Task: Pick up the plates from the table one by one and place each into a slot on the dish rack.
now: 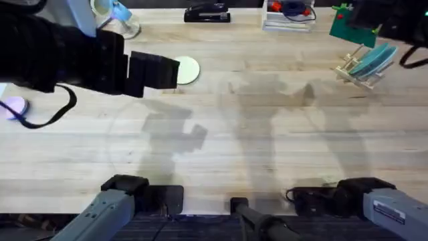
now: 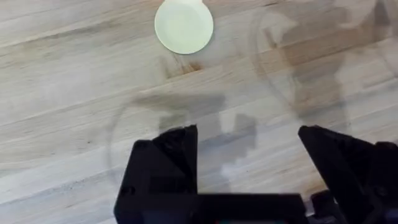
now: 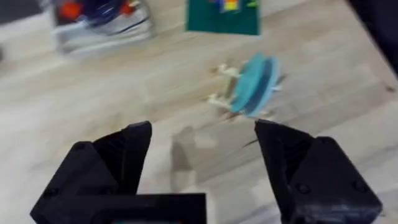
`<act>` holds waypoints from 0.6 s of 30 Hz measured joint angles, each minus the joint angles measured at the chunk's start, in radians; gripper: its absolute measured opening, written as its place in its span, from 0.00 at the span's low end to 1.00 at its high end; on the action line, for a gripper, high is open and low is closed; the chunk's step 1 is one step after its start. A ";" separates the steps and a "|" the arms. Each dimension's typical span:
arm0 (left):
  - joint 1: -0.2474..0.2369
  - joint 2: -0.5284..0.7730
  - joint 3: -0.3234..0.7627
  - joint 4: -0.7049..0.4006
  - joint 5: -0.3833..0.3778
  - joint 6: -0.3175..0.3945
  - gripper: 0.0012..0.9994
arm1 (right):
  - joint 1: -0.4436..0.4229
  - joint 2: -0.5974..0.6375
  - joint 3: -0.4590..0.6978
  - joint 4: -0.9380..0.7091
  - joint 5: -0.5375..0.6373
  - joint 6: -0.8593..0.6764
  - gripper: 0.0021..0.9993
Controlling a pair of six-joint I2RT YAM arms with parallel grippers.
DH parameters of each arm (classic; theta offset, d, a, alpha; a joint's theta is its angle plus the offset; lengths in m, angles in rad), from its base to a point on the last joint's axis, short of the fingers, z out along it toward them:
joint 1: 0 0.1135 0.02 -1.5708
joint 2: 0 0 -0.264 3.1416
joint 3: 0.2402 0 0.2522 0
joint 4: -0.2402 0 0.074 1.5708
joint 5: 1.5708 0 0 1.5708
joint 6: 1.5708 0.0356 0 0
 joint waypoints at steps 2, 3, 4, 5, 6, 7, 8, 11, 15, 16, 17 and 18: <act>0.000 0.000 0.000 0.000 0.000 0.000 0.99 | 0.049 -0.013 0.000 -0.010 -0.031 -0.007 0.99; 0.000 0.000 0.000 0.000 0.000 0.000 0.99 | 0.076 -0.018 0.000 -0.013 -0.047 -0.009 0.99; 0.000 0.000 0.000 0.000 0.000 0.000 0.99 | 0.106 -0.022 0.000 -0.013 -0.064 -0.012 0.99; 0.000 0.000 0.000 0.000 0.000 0.000 0.99 | 0.134 -0.025 0.000 -0.012 -0.081 -0.012 0.99; 0.000 0.000 0.000 0.000 0.000 0.000 0.99 | 0.164 -0.027 0.000 -0.013 -0.098 -0.013 0.99; 0.000 0.000 0.000 0.000 0.000 0.000 0.99 | 0.195 -0.027 0.000 -0.013 -0.119 -0.015 0.99; 0.000 0.000 0.000 0.000 0.000 0.000 0.99 | 0.224 -0.027 0.000 -0.013 -0.142 -0.016 0.99; 0.000 0.000 0.000 0.000 0.000 0.000 0.99 | 0.303 -0.027 0.000 -0.010 -0.209 -0.020 0.99; 0.000 0.000 0.000 0.000 0.000 0.000 0.99 | 0.385 -0.027 0.000 0.005 -0.278 -0.024 0.99; 0.000 0.000 0.000 0.000 0.000 0.000 0.99 | 0.402 -0.027 0.000 0.010 -0.291 -0.025 0.99; 0.000 0.000 0.000 0.000 0.000 0.000 0.99 | 0.418 -0.027 0.000 0.015 -0.300 -0.027 0.99; 0.000 0.000 0.000 0.000 0.000 0.000 0.99 | 0.432 -0.027 0.000 0.020 -0.311 -0.027 0.99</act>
